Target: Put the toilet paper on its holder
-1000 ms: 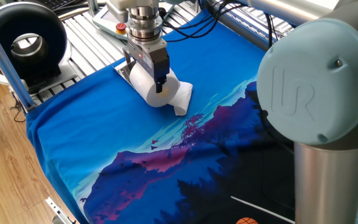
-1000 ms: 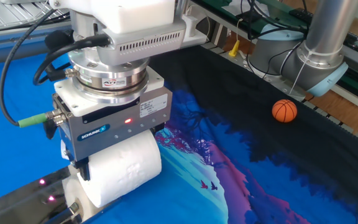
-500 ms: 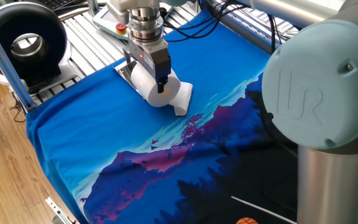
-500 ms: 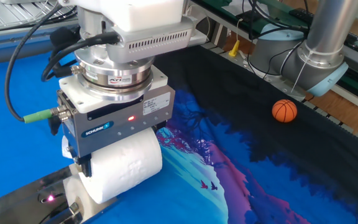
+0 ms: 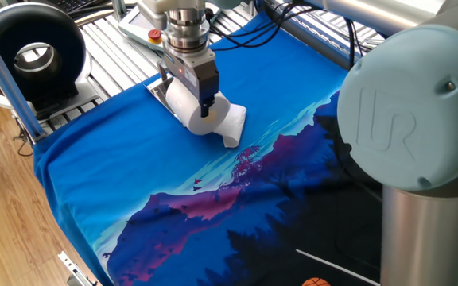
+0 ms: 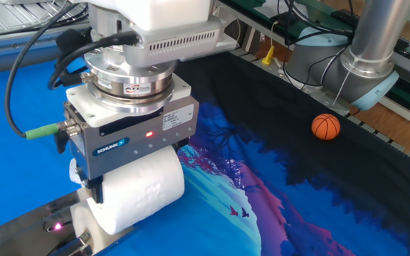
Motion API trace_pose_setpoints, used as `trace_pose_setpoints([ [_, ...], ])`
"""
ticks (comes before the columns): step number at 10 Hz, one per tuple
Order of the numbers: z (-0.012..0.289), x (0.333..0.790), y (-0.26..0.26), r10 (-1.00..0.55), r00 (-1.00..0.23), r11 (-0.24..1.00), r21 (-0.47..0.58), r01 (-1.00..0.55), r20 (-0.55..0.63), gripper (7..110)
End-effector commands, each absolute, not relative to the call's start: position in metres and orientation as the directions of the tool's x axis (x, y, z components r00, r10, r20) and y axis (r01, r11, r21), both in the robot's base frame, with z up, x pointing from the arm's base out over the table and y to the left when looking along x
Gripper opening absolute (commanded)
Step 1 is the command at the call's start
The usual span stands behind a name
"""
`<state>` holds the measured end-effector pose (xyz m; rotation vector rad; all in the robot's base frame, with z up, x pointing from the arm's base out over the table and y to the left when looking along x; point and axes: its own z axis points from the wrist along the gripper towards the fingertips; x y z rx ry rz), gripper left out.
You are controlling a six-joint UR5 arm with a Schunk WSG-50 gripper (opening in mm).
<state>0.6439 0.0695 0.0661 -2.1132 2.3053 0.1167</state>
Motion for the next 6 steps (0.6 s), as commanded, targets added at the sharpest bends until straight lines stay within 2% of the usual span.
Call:
trace_pose_setpoints([
  [1,0.067,0.654,0.065,-0.995,-0.076,0.074,0.026,-0.997,-0.061,7],
  [6,0.062,0.665,0.065,-0.994,-0.087,0.085,0.026,-0.996,-0.072,7],
])
